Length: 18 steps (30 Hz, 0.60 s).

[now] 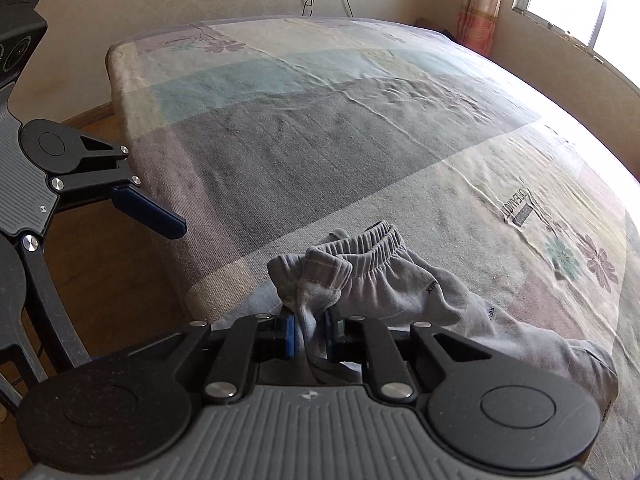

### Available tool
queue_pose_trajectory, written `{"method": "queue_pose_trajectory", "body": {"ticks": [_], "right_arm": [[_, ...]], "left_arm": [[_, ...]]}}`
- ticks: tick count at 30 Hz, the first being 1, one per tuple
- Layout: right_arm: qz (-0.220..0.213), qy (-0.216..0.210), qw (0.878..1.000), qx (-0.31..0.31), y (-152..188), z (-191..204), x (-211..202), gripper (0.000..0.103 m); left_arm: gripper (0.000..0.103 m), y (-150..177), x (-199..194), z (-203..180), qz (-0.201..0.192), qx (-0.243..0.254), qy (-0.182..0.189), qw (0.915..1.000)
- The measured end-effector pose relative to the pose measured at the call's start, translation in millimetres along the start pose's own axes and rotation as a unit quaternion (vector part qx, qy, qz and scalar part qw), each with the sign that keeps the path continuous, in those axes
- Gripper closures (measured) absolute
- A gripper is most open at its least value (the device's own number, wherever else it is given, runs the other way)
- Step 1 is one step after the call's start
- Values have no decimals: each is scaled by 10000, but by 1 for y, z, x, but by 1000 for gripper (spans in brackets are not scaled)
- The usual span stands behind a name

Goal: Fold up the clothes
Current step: 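Open the right gripper and release the waistband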

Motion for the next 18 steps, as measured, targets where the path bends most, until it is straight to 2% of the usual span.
{"method": "queue_pose_trajectory", "body": {"ticks": [2,3,5,9,12,14,18], "right_arm": [[83,-54,9999,-17,3,2,6,84],[136,-103,9999,13,6,2,9,78],[225,-229,9994,138,10,1,13,74],[61,-862,9951,471,11,-7,-5,54],[-160,-1277,9879,864,12,-23,-28,51],[-294,-1324,9841,1149,17,-39,-44,47],[-500,-909,9816,1601,41,-78,-75,43]], "left_arm": [[1,2,1,-1,53,27,-9,10000],[1,2,2,-2,87,52,-20,9999],[1,4,3,-4,127,106,-59,9998],[1,6,2,-7,179,125,-13,9998],[1,7,0,-10,206,174,-42,9996],[1,6,-2,-12,195,210,-59,9996],[1,-6,-6,-16,37,272,1,9996]]}}
Point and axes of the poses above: each gripper's, at about its wrist camera, not at the fingertips, and x roughly the way its jaws point, z to its left, y to its underside, the point moved 6 cm from there along x, roughly the way its jaws point, and after that the axes turned 1 degree about x, right-handed, at the moved point
